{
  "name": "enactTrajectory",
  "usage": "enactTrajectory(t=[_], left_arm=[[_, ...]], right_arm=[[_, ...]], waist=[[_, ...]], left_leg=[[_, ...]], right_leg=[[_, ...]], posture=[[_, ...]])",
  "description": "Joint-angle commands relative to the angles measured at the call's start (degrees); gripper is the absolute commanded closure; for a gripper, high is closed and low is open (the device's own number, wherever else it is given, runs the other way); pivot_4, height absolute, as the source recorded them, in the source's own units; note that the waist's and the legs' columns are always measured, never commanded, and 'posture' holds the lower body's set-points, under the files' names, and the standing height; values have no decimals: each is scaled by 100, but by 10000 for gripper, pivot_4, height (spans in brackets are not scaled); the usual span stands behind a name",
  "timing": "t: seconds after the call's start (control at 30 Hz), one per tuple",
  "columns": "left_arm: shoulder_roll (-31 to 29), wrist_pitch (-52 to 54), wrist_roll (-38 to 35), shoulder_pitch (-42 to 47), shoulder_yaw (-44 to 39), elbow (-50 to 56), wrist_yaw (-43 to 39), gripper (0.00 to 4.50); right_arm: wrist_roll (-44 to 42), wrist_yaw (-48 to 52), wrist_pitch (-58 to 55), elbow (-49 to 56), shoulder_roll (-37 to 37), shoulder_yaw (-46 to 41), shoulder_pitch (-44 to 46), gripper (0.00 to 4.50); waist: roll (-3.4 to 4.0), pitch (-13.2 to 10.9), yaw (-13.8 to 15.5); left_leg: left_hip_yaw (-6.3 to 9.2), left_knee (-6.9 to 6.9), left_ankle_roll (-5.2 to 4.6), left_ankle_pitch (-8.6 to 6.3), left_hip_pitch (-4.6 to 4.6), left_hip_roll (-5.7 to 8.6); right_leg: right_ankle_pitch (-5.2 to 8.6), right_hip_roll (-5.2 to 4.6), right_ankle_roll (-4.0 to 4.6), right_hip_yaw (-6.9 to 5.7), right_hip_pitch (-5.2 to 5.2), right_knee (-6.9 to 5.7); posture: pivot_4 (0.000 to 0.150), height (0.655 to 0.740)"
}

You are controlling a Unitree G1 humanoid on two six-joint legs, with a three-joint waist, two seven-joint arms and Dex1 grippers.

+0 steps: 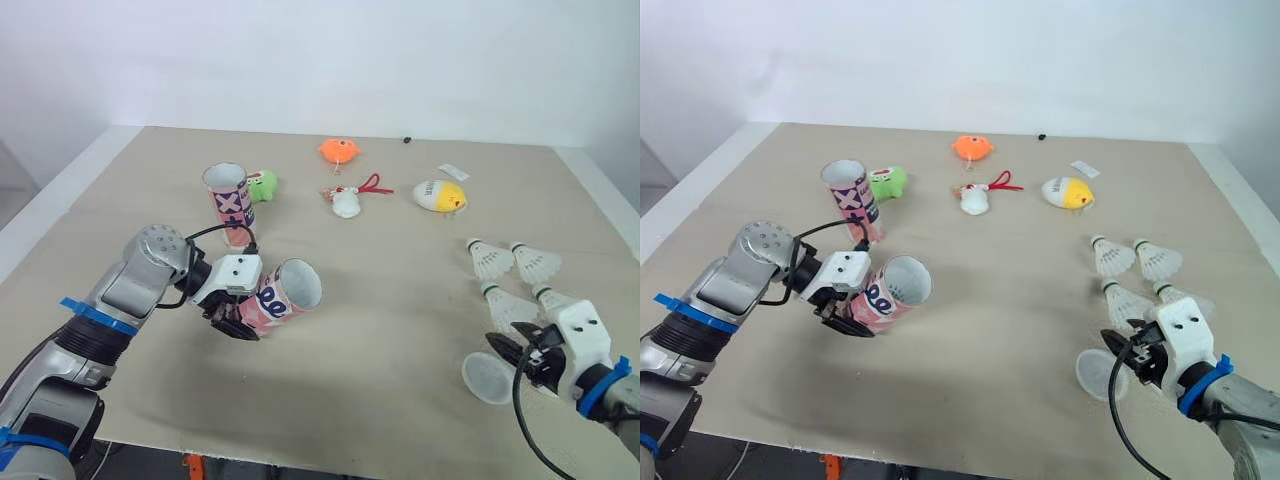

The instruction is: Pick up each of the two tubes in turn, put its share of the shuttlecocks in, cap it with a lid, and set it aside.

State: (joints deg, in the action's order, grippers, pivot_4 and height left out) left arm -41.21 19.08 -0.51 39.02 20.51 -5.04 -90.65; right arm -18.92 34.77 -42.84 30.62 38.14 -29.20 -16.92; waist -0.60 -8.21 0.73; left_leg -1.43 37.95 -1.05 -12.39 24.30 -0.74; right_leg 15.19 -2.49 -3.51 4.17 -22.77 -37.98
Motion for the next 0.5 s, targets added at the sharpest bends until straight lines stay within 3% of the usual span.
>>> enactTrajectory(t=[0.03, 0.5], left_arm=[[121, 50, -1, -169, 328, -5, -13, 10719], [35, 163, -22, -276, 276, 188, 21, 10719]], right_arm=[[95, -218, -66, -249, 55, 119, 249, 20363], [-85, -433, -501, -376, 52, 391, 949, 20363]], waist=[[1, 0, 0], [2, 0, -2]], left_leg=[[0, 0, 0, 0, 0, 1], [1, -1, -3, -2, 0, 2]], right_leg=[[0, -1, 0, 0, 0, 0], [12, 0, -22, 2, 1, 0]], posture=[[1500, 7400], [1500, 7400]])
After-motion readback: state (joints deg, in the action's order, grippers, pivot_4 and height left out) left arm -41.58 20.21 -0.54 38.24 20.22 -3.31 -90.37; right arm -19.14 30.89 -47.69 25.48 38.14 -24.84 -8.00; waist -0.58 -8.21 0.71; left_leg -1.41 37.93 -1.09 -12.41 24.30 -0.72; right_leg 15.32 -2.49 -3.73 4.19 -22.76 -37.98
